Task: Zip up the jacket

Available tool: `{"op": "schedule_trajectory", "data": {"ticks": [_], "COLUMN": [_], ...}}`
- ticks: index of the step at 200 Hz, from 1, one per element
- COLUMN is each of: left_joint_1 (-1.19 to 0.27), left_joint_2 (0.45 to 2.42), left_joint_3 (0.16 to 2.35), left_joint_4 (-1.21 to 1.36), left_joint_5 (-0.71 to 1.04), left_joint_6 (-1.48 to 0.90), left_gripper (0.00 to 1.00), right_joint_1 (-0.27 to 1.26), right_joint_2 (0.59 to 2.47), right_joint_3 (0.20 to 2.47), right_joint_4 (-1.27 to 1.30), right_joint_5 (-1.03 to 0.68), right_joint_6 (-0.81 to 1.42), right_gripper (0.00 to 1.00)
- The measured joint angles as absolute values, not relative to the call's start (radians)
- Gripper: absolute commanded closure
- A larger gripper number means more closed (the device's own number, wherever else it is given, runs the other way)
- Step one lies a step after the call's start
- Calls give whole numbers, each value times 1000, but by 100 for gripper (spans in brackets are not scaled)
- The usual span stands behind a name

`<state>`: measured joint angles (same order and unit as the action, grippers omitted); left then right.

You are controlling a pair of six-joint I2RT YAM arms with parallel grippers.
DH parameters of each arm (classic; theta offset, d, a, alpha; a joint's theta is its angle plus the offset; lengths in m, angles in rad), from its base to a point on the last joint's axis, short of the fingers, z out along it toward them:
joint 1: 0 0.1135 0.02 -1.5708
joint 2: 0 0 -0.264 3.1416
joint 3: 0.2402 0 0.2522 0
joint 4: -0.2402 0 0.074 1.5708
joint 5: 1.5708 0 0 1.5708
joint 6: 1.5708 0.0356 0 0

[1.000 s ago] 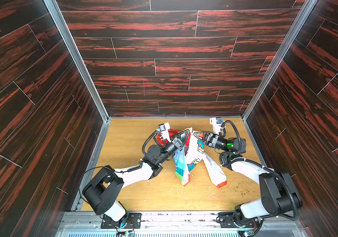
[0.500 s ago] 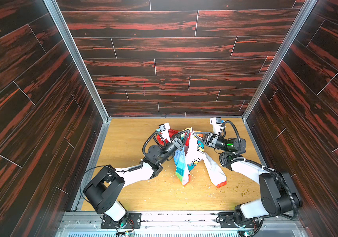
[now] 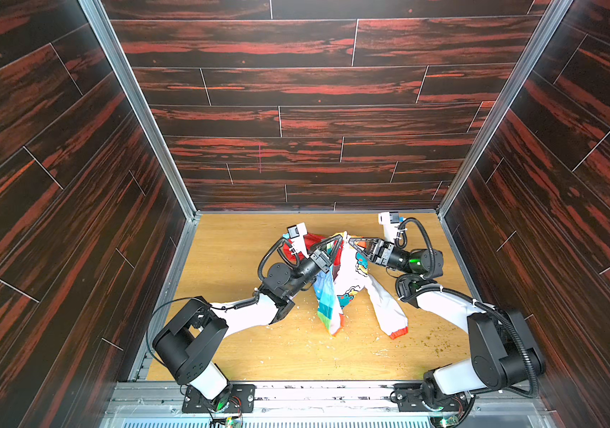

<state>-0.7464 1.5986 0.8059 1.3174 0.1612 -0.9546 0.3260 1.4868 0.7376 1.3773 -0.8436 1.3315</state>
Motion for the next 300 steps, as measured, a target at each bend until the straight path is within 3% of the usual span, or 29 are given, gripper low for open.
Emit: {"op": "schedule_trajectory", "data": {"ticks": [166,300], "left_joint_1": [-769,-775], "left_joint_2": [1604,1542], "left_joint_3": [784,805], "left_joint_4": [1332,1340], "left_joint_5": [163,30], "left_joint_6": [-964,-862], "left_gripper": [100,100], "right_joint_1": [326,361], "right_joint_2": [1487,1486], "right_joint_3": [744,744], "right_joint_4": [1376,1441], "right_joint_5": [-780,-771], "right_joint_6": [1332,1379], "right_gripper": [100,100]}}
